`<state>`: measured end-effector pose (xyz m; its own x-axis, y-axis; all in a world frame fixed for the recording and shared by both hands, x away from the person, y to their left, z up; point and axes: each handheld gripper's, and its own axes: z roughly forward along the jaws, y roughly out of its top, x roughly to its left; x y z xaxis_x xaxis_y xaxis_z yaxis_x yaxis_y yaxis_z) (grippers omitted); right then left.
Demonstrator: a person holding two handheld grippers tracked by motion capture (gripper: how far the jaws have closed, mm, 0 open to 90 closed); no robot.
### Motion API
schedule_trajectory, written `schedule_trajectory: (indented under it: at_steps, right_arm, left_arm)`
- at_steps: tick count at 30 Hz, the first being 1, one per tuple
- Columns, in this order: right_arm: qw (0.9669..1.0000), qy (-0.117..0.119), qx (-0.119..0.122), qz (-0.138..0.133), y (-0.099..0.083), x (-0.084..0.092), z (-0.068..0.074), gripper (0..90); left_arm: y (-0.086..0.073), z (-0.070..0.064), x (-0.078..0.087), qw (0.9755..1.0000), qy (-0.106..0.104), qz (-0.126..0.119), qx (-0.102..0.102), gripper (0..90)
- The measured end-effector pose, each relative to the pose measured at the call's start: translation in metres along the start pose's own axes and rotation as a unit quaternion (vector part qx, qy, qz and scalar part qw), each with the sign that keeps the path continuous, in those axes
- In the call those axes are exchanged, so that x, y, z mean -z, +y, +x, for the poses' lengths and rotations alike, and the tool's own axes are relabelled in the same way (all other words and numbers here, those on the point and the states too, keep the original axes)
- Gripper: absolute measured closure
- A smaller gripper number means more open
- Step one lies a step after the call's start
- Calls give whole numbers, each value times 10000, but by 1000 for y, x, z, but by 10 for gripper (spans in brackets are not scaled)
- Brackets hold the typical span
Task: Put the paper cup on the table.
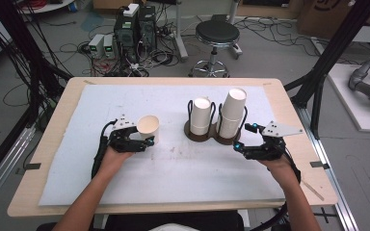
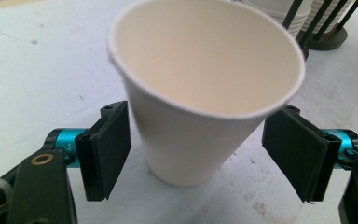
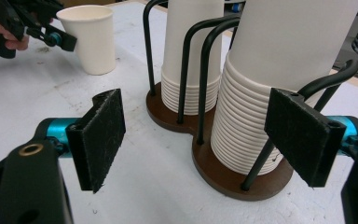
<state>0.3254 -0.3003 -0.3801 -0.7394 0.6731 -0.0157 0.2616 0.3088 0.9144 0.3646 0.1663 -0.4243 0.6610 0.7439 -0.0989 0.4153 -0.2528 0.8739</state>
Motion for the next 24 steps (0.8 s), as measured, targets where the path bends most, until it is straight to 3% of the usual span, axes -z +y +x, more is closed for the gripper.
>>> schedule_trajectory:
  at_steps: [3,8,12,19,24]
  right_arm:
    - [10000,-10,-2,-14,0,0,0,206]
    - [10000,-14,-17,-12,0,0,-1,206]
    - [10000,-14,-2,-9,0,0,0,206]
    - [10000,5,7,16,0,-2,0,206]
    - [10000,-69,29,51,-2,-2,-2,205]
  left_arm:
    - [2,1,10,9999,79,-101,-72,221]
    - [5,0,26,9985,-256,-428,-232,218]
    - [9,2,39,9959,-255,-831,-265,210]
    - [7,23,62,9896,117,-1436,61,210]
    - [-2,37,71,9877,303,-1507,278,210]
